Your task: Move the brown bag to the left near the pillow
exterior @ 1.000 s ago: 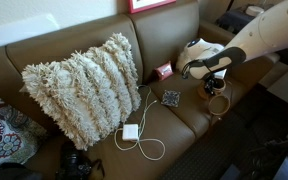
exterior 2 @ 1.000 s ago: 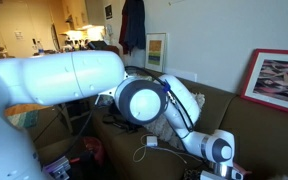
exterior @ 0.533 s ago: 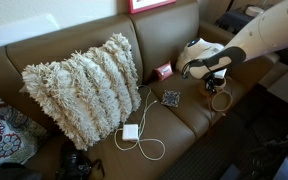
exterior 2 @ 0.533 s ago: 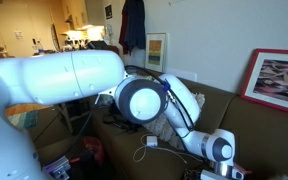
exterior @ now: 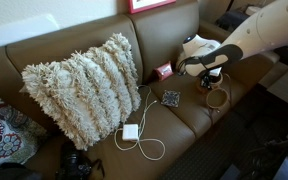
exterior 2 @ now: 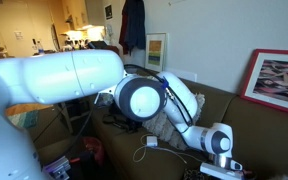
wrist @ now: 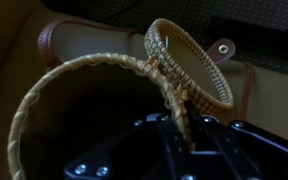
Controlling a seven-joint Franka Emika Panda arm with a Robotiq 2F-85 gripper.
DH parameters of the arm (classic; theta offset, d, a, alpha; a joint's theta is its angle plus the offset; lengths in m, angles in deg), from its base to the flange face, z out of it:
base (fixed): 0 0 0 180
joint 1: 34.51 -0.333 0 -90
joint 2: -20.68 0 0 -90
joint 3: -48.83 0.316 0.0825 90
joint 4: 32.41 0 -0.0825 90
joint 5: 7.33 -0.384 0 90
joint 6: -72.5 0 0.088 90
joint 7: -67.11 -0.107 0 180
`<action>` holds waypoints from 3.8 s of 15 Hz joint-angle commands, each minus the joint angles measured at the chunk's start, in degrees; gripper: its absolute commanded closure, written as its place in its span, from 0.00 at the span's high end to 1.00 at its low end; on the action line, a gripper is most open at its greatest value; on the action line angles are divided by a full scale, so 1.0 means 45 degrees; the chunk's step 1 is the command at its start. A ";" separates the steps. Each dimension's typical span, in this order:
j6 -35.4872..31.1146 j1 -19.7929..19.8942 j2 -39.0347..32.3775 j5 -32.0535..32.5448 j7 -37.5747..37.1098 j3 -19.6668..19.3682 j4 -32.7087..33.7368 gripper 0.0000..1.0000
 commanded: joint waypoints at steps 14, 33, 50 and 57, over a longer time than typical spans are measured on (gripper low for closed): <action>-0.2498 -0.3801 0.4746 0.1583 -0.4565 -0.0751 -0.6689 0.05; -0.2113 -0.7067 0.4936 1.2032 -0.8313 0.0132 -1.0936 0.05; -0.1721 -0.4508 0.4895 1.6300 -0.9971 0.1629 -1.0763 0.05; -0.1673 -0.4621 0.4854 1.7608 -1.0828 0.2170 -1.0901 0.05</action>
